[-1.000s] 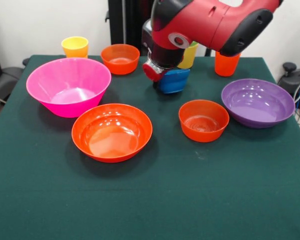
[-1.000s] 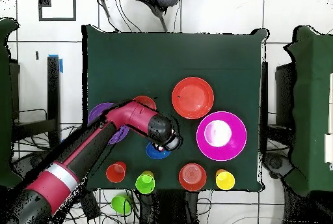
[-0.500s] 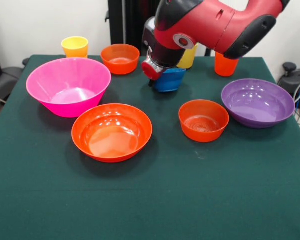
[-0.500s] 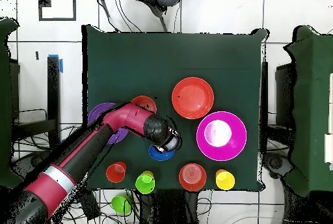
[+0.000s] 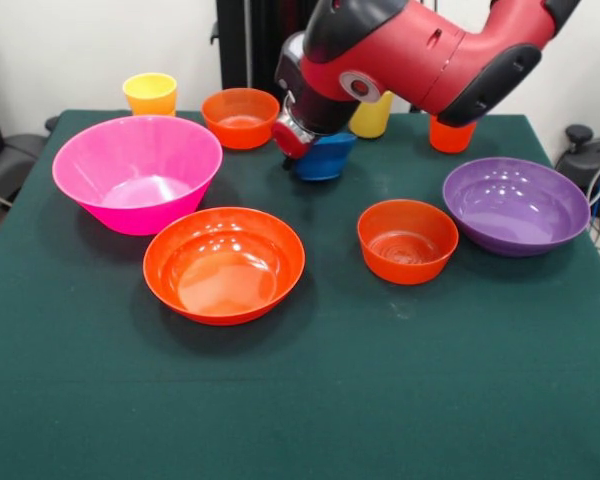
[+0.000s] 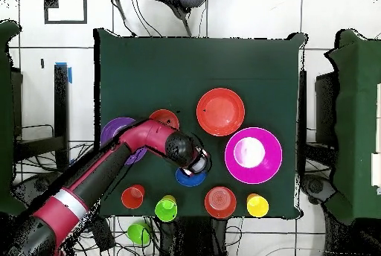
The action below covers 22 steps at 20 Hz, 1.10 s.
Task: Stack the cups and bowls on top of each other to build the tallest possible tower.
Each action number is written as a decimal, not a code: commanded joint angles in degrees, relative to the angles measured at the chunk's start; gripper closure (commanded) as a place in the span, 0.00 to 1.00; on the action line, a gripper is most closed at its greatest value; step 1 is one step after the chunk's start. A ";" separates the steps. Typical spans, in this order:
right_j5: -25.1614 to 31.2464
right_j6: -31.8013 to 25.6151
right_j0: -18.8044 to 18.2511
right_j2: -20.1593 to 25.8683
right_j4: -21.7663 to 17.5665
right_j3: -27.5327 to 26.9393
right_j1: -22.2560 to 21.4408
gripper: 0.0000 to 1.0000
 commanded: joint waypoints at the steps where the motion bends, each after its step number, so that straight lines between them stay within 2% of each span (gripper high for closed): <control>1: 5.13 8.98 0.48 6.79 2.19 -6.71 5.05 1.00; 4: 4.97 8.79 0.46 6.54 2.39 -6.83 5.24 1.00; 5: 4.84 8.51 0.48 6.32 2.59 -6.85 5.41 0.00; 22: 4.71 7.38 0.42 5.80 3.87 -6.87 5.61 0.00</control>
